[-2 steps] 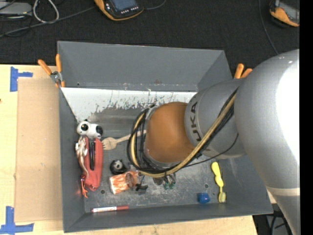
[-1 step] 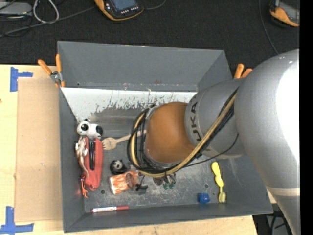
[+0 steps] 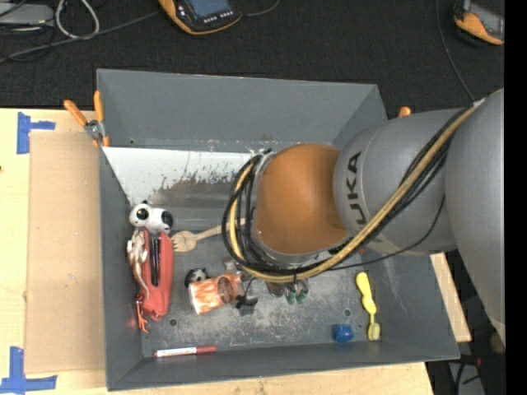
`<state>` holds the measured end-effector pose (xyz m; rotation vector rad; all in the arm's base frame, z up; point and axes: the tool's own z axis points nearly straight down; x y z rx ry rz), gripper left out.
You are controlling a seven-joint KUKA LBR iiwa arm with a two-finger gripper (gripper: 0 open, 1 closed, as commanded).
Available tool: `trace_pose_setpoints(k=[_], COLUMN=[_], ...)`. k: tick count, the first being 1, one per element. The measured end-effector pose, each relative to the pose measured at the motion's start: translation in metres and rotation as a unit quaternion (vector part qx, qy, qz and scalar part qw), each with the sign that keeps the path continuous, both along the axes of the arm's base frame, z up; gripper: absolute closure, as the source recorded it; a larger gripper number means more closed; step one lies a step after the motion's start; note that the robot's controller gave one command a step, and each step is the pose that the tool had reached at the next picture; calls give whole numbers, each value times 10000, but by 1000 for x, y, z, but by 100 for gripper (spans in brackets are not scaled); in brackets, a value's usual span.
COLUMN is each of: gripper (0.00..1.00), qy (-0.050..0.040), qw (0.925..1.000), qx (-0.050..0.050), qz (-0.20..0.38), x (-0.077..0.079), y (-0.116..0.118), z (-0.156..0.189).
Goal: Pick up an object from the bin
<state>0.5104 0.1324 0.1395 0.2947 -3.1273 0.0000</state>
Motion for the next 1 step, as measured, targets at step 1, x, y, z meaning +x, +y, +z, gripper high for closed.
trace_pose_setpoints(k=[1], gripper=[100], qy=[27], qw=[9998], qx=[-6], qz=[174], x=[2], y=[14], z=[75])
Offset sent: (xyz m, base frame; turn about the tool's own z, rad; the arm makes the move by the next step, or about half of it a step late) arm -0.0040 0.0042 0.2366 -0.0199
